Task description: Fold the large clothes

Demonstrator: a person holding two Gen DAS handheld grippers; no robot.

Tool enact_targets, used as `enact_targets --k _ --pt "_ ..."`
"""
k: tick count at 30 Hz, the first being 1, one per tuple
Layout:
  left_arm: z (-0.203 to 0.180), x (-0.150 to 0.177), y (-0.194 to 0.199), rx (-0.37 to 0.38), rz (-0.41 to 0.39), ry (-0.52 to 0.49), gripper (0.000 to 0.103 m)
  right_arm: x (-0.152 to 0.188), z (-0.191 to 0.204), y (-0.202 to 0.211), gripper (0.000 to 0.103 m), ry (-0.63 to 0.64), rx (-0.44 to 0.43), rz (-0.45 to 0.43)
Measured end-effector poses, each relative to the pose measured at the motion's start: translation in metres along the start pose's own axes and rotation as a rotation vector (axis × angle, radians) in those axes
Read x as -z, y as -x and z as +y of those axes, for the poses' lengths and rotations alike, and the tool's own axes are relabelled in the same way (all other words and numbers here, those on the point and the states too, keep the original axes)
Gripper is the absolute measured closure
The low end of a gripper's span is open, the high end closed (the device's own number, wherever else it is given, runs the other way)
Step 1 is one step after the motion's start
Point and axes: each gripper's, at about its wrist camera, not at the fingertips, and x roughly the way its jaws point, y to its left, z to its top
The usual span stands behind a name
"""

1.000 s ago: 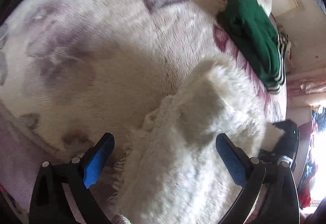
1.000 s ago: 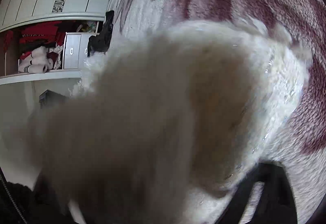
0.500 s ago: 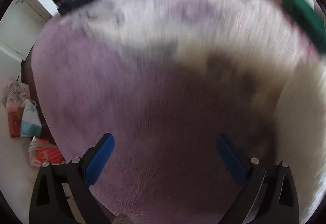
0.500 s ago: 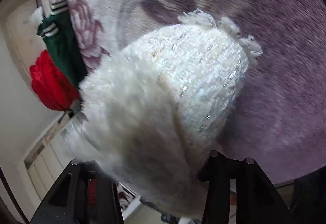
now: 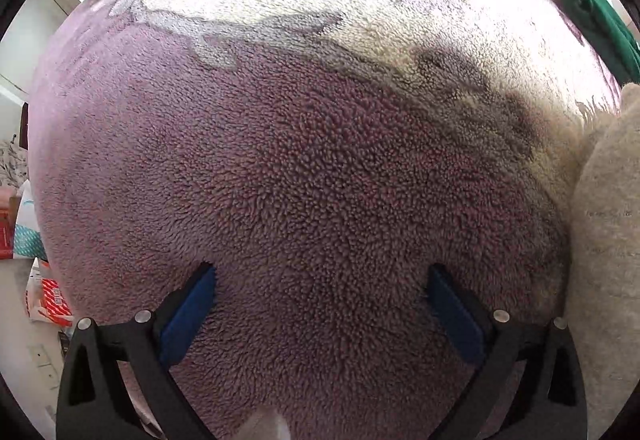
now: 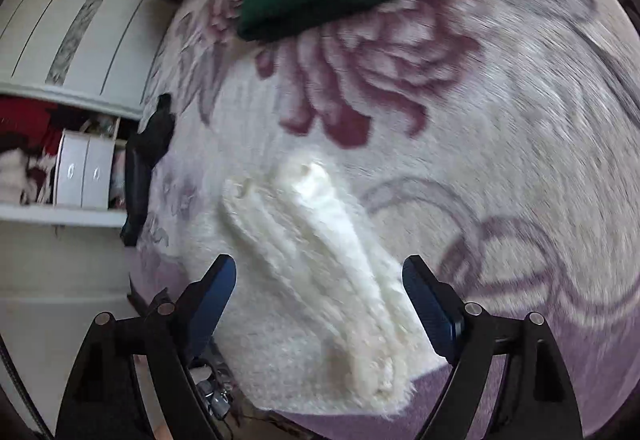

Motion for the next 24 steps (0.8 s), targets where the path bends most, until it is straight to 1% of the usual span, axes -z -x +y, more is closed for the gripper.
enact_targets --k 1,3,5,6,7,8,9,10,11,13,15,16,17,18,19,20,21,22,23,24 --pt "0.001 -0.001 0.001 0.001 0.02 0.007 0.0 -0.014 0.016 -0.012 0.016 0.041 -0.025 0.037" --pt "0.001 -0.004 0.008 0.004 0.036 0.029 0.0 -0.021 0.037 -0.037 0.016 0.085 -0.038 0.085" --pt "0.004 -0.007 0.019 0.018 0.03 0.057 0.0 -0.017 0.061 -0.069 0.016 0.158 -0.043 0.164" --pt "0.006 -0.008 0.027 0.03 0.018 0.072 0.0 -0.014 0.071 -0.084 0.017 0.2 -0.02 0.217" --pt "0.005 -0.009 0.037 0.032 0.003 0.079 0.0 -0.011 0.075 -0.104 0.031 0.233 0.024 0.265" --pt "0.004 -0.01 0.044 0.036 -0.009 0.077 0.0 -0.012 0.074 -0.12 0.085 0.237 0.065 0.282" --pt "0.0 -0.011 0.055 0.048 -0.027 0.069 0.0 -0.011 0.071 -0.125 0.087 0.207 0.08 0.3" --pt "-0.004 -0.012 0.067 0.056 -0.05 0.059 0.0 -0.014 0.067 -0.116 0.087 0.126 0.061 0.26" --pt "-0.007 -0.011 0.077 0.061 -0.069 0.05 0.0 -0.018 0.068 -0.104 0.088 0.078 0.044 0.216" --pt "-0.02 -0.011 0.103 0.088 -0.118 0.027 0.0 -0.016 0.071 -0.066 0.088 0.045 0.027 0.11" --pt "-0.042 -0.019 0.129 0.142 -0.161 0.018 0.0 -0.015 0.066 -0.046 0.088 -0.008 0.028 0.051" --pt "-0.054 -0.024 0.137 0.174 -0.171 0.003 0.0 -0.015 0.062 -0.045 0.088 -0.023 0.027 0.051" --pt "-0.062 -0.038 0.139 0.188 -0.173 -0.011 0.0 -0.018 0.061 -0.048 0.088 -0.037 0.024 0.061" --pt "-0.077 -0.045 0.138 0.197 -0.176 -0.037 0.0 -0.019 0.063 -0.054 0.088 -0.037 0.029 0.084" --pt "-0.093 -0.05 0.13 0.18 -0.165 -0.07 0.0 -0.019 0.066 -0.063 0.088 -0.02 0.047 0.105" --pt "-0.105 -0.051 0.115 0.157 -0.143 -0.098 0.0 -0.024 0.072 -0.07 0.088 0.011 0.085 0.109" --pt "-0.115 -0.053 0.097 0.138 -0.107 -0.123 0.0 -0.027 0.074 -0.078 0.088 0.07 0.174 0.104" --pt "-0.12 -0.055 0.08 0.175 -0.075 -0.124 0.0 -0.029 0.07 -0.087 0.088 0.089 0.244 0.11" --pt "-0.12 -0.056 0.07 0.205 -0.054 -0.105 0.0 -0.031 0.053 -0.1 0.088 0.051 0.292 0.128" --pt "-0.119 -0.06 0.065 0.228 -0.032 -0.083 0.0 -0.031 0.04 -0.114 0.088 0.035 0.32 0.172"
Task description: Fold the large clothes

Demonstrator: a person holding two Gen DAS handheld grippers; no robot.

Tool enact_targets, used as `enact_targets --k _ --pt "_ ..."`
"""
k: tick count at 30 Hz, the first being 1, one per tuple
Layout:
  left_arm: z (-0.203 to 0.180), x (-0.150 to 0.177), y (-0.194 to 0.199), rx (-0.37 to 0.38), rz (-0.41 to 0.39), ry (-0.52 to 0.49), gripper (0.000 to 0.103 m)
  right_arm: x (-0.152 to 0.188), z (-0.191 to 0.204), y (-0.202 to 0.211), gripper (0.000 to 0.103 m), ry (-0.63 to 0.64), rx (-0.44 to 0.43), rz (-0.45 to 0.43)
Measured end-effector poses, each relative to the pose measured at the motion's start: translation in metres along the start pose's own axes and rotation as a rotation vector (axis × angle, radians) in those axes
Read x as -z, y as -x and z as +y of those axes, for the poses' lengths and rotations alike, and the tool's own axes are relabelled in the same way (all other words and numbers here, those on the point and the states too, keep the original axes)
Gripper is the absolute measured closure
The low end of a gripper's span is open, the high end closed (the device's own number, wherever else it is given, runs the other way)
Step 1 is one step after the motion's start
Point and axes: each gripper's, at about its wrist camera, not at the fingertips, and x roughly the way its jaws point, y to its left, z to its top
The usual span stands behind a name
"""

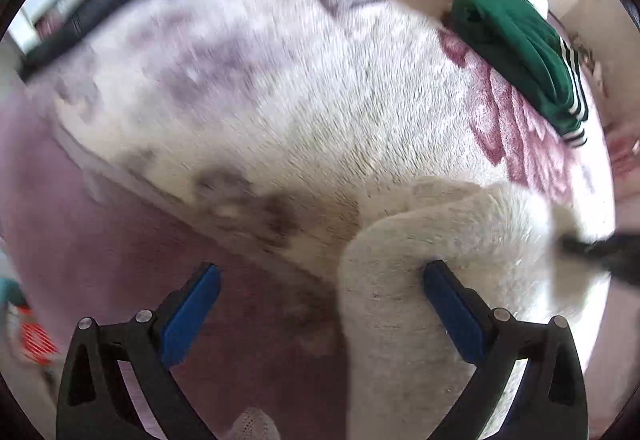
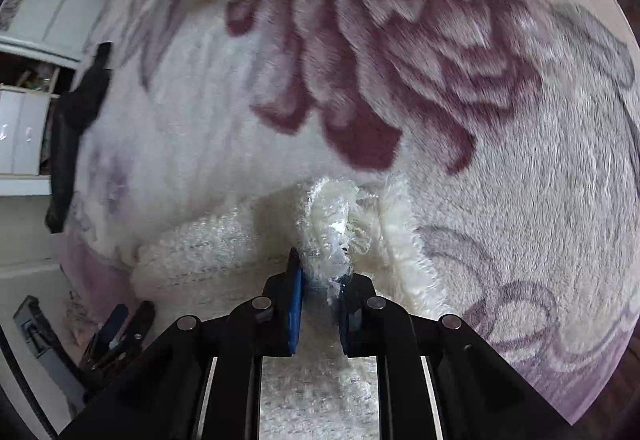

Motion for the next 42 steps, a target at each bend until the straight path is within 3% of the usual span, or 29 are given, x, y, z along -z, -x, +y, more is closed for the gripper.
enact_targets --k 1,3,6,7,8,11,12,13,15,17,20,22,24,26,27,29,31,32,34,37,40,42 --pt "0.0 -0.003 0.003 -0.009 -0.001 -0.008 0.0 -0.001 -0.002 -0.01 0.087 0.029 0.004 0.054" --pt "-0.004 -0.002 0.013 -0.051 -0.019 -0.052 0.0 -0.002 0.003 -0.001 0.082 0.065 -0.015 0.047" --pt "0.005 0.005 0.012 -0.08 -0.028 -0.062 0.0 0.006 0.004 0.025 0.049 0.109 -0.084 0.066" --pt "0.009 0.006 0.01 -0.074 -0.024 -0.049 0.0 0.013 0.0 0.031 0.032 0.105 -0.118 0.075" --pt "0.012 0.009 0.009 -0.063 -0.021 -0.037 0.0 0.02 -0.004 0.033 0.025 0.1 -0.147 0.089" --pt "0.016 0.011 0.012 -0.058 -0.01 -0.018 0.0 0.05 -0.015 0.013 0.029 0.116 -0.187 0.212" --pt "0.015 0.011 0.016 -0.066 -0.01 -0.019 0.0 0.061 -0.017 0.005 0.044 0.137 -0.184 0.216" --pt "0.014 0.012 0.021 -0.065 -0.013 -0.023 0.0 0.067 -0.021 0.001 0.088 0.136 -0.158 0.218" --pt "0.015 0.017 0.035 -0.055 -0.025 -0.026 0.0 0.072 -0.034 0.008 0.088 0.057 -0.171 0.193" --pt "0.018 0.025 0.047 -0.051 -0.029 -0.021 0.0 0.067 -0.038 0.024 0.089 0.099 -0.133 0.13" --pt "0.026 0.043 0.058 -0.013 -0.005 0.027 0.0 0.064 -0.043 0.02 0.089 0.134 -0.147 0.163" --pt "0.03 0.057 0.054 0.053 0.043 0.077 0.0 0.062 -0.042 0.02 0.083 0.195 -0.15 0.181" --pt "0.028 0.068 0.043 0.099 0.091 0.105 0.0 0.058 -0.042 0.029 0.057 0.238 -0.127 0.17" --pt "0.023 0.075 0.029 0.146 0.125 0.122 0.0 0.054 -0.046 0.033 0.019 0.267 -0.109 0.128" --pt "0.02 0.077 0.023 0.18 0.132 0.132 0.0 0.052 -0.052 0.027 0.012 0.278 -0.112 0.128" --pt "0.016 0.078 0.013 0.24 0.137 0.142 0.0 0.047 -0.064 0.01 0.009 0.285 -0.115 0.16" --pt "0.012 0.075 0.005 0.281 0.134 0.131 0.0 0.041 -0.079 -0.016 0.0 0.286 -0.182 0.2" --pt "0.011 0.072 0.001 0.301 0.14 0.123 0.0 0.038 -0.087 -0.027 0.0 0.276 -0.229 0.225" --pt "0.008 0.068 -0.009 0.357 0.14 0.112 0.0 0.031 -0.103 -0.053 0.0 0.233 -0.404 0.307" --pt "0.004 0.063 -0.017 0.409 0.133 0.108 0.0 0.025 -0.112 -0.079 0.0 0.187 -0.571 0.397" --pt "-0.009 0.056 -0.006 0.384 0.079 0.046 0.019 0.028 -0.096 -0.079 0.0 0.267 -0.61 0.374" --pt "-0.016 0.054 0.0 0.359 0.069 0.025 0.029 0.036 -0.081 -0.078 0.008 0.323 -0.593 0.364"
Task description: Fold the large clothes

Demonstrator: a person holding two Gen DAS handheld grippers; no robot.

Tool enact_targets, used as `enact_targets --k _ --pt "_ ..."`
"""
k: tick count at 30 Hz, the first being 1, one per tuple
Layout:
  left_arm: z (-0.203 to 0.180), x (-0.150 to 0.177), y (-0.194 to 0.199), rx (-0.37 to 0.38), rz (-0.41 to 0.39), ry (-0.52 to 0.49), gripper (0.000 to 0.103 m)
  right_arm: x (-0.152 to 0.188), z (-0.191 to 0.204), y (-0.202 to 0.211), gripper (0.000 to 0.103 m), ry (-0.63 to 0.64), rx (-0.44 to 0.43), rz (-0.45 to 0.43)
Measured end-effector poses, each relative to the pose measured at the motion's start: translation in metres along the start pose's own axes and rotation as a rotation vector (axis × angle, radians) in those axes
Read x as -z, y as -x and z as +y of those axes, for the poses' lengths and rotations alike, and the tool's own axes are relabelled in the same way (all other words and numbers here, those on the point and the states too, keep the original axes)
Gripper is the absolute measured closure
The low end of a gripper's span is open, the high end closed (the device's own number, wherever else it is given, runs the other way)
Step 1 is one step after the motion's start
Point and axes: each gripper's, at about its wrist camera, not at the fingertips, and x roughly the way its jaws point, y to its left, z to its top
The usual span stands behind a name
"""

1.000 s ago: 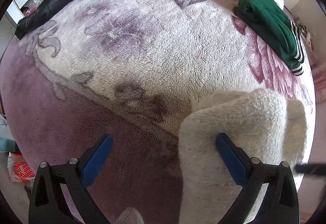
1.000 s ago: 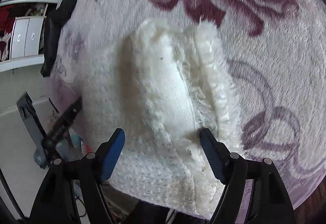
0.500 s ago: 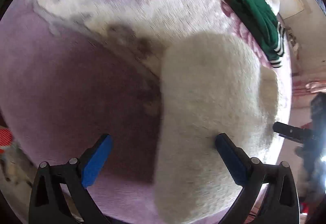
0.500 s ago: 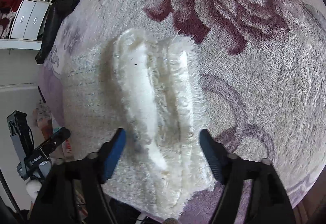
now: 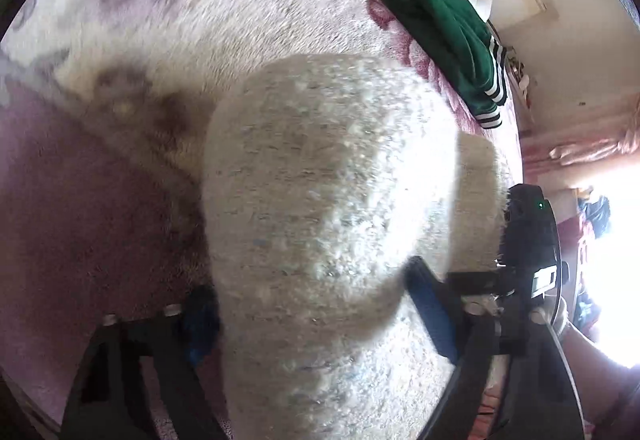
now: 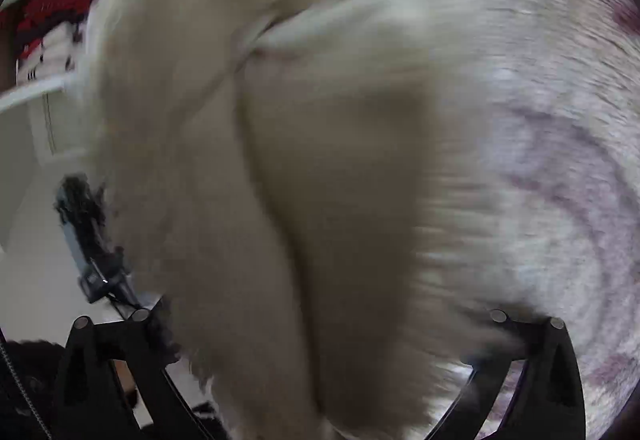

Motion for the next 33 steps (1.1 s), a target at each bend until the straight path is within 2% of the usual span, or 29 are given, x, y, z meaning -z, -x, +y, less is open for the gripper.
enact_targets --k 1,2,4,5,8,11,14,17,23,27,30,33 --pt "-0.003 -0.001 0.003 -0.014 -0.003 -0.004 0.032 0.001 0.002 0.0 0.018 -0.016 0.001 -0.016" --pt "-0.006 -0.002 0.005 -0.022 -0.001 0.0 0.034 0.003 0.003 0.003 0.033 -0.031 -0.015 -0.033" --pt "-0.011 -0.005 0.013 -0.026 0.01 0.015 0.035 0.01 0.009 0.017 0.047 -0.062 -0.061 -0.082" --pt "-0.015 -0.007 0.016 -0.027 0.012 0.011 0.035 0.014 0.012 0.025 0.05 -0.075 -0.071 -0.1" --pt "-0.036 -0.019 0.031 -0.039 0.014 -0.038 0.035 0.027 0.025 0.051 0.052 -0.117 -0.098 -0.156" --pt "-0.06 -0.045 0.045 -0.022 0.023 -0.102 0.035 0.034 0.037 0.084 0.052 -0.148 -0.123 -0.225" --pt "-0.093 -0.083 0.053 0.005 0.03 -0.179 0.035 0.032 0.044 0.131 0.052 -0.171 -0.15 -0.301" --pt "-0.132 -0.133 0.051 0.037 0.044 -0.245 0.035 0.016 0.052 0.177 0.052 -0.188 -0.149 -0.377" --pt "-0.219 -0.252 0.027 0.081 0.044 -0.362 0.035 -0.047 0.045 0.282 0.052 -0.244 -0.159 -0.53" --pt "-0.259 -0.339 -0.006 0.096 0.041 -0.406 0.035 -0.118 0.023 0.346 0.052 -0.262 -0.158 -0.609" --pt "-0.27 -0.392 -0.04 0.092 0.038 -0.415 0.035 -0.18 -0.002 0.379 0.052 -0.262 -0.156 -0.627" --pt "-0.268 -0.44 -0.092 0.08 0.06 -0.392 0.035 -0.245 -0.04 0.397 0.052 -0.282 -0.147 -0.609"
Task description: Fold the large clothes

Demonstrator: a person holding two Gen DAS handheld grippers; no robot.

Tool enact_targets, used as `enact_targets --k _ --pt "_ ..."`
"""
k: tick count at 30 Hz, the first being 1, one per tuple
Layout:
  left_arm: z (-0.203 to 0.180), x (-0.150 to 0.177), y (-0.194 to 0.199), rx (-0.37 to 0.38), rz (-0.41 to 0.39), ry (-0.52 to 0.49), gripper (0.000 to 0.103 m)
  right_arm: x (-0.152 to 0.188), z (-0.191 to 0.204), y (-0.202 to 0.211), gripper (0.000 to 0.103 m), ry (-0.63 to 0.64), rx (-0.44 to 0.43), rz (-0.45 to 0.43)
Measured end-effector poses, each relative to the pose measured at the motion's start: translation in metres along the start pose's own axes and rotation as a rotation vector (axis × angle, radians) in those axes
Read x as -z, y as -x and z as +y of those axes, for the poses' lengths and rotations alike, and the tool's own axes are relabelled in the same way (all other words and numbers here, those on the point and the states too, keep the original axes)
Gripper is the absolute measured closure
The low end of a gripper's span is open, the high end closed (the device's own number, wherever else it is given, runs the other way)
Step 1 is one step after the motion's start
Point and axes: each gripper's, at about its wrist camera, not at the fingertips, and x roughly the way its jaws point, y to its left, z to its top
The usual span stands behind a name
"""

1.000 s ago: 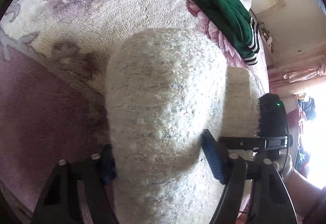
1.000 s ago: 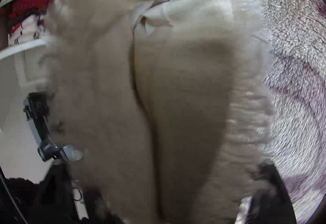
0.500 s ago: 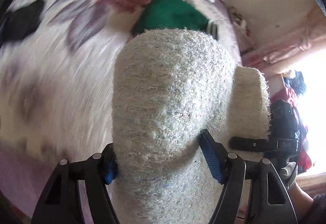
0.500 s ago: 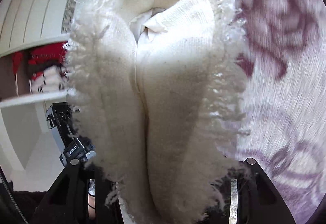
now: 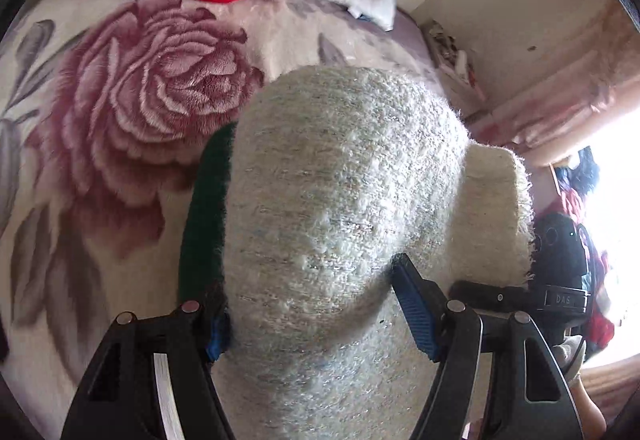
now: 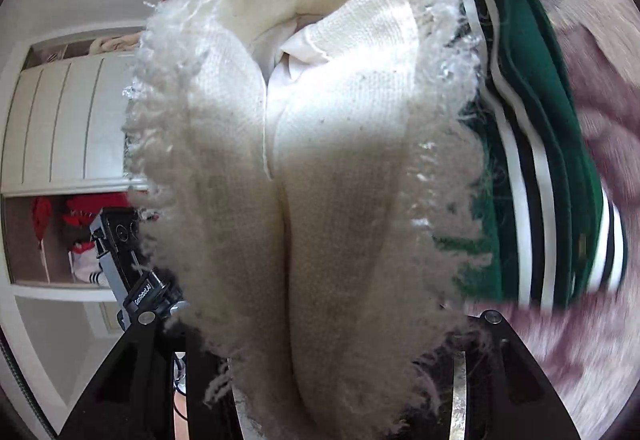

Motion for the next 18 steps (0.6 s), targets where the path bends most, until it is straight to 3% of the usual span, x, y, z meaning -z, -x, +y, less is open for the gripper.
enact_targets --k 3,5,8,11,14,16,18 --pt "0.028 -0.021 -0.056 -0.007 0.062 0.024 0.035 -0.052 -0.031 -0.023 0.052 -0.021 0.067 0.023" --pt "0.035 -0.025 -0.078 0.009 0.075 0.013 0.033 -0.068 -0.048 -0.057 0.052 -0.057 0.086 0.042" --pt "0.038 -0.023 -0.086 0.067 0.083 0.019 0.029 -0.078 -0.074 -0.057 0.049 -0.095 0.083 0.031" --pt "0.026 -0.018 -0.073 0.022 0.078 -0.004 0.029 -0.072 -0.075 -0.045 0.039 -0.106 0.107 0.035" --pt "0.005 -0.012 -0.046 -0.106 0.045 -0.067 0.029 -0.064 -0.039 -0.044 0.029 -0.009 0.298 -0.013" --pt "-0.008 0.002 -0.024 -0.223 -0.013 -0.121 0.027 -0.041 -0.016 -0.025 0.02 0.059 0.464 -0.087" --pt "-0.018 0.018 -0.007 -0.313 -0.047 -0.161 0.011 -0.013 -0.001 -0.013 0.01 0.086 0.634 -0.167"
